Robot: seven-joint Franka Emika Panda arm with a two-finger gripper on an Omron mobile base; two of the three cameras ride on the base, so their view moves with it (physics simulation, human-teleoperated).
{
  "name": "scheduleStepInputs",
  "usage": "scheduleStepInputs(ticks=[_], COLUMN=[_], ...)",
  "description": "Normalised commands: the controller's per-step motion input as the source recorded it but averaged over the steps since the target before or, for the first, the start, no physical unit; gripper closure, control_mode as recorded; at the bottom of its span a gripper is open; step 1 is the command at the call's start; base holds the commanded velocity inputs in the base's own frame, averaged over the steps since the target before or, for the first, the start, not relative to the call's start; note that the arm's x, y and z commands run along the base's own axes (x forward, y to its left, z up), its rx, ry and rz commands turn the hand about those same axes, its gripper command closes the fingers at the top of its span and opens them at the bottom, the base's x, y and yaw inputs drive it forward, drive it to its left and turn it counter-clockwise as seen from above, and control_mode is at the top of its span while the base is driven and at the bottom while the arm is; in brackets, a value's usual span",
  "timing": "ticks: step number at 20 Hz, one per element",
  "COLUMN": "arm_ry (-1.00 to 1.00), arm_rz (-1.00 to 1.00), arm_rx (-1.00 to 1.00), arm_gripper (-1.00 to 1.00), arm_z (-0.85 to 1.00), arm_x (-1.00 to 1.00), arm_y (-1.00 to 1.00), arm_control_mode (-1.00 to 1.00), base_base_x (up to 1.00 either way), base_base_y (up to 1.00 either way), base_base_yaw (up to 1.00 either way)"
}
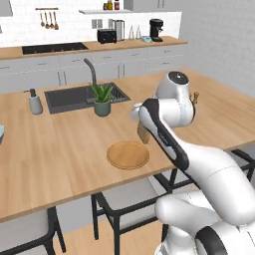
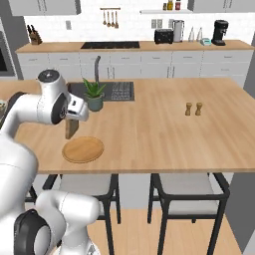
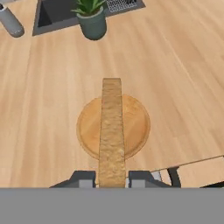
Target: Start the toaster. Once the lever pops up, take the bread to the plate on the dining counter.
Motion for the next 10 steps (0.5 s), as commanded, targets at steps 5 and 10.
scheduleStepInputs(ticks=[5,10], arm_ry=[0.18,0.01], arm_rz=[0.18,0.16], arm_rx=[0.57,0.39], arm_gripper=[1.0,1.0], arm_z=[-0.26,-0.42], arm_x=[0.21,0.25], arm_y=[-0.01,0.0], arm_control_mode=[-1.0,-1.0], base_base_x=[0.0,0.0], base_base_y=[0.0,0.0], base_base_yaw=[0.0,0.0])
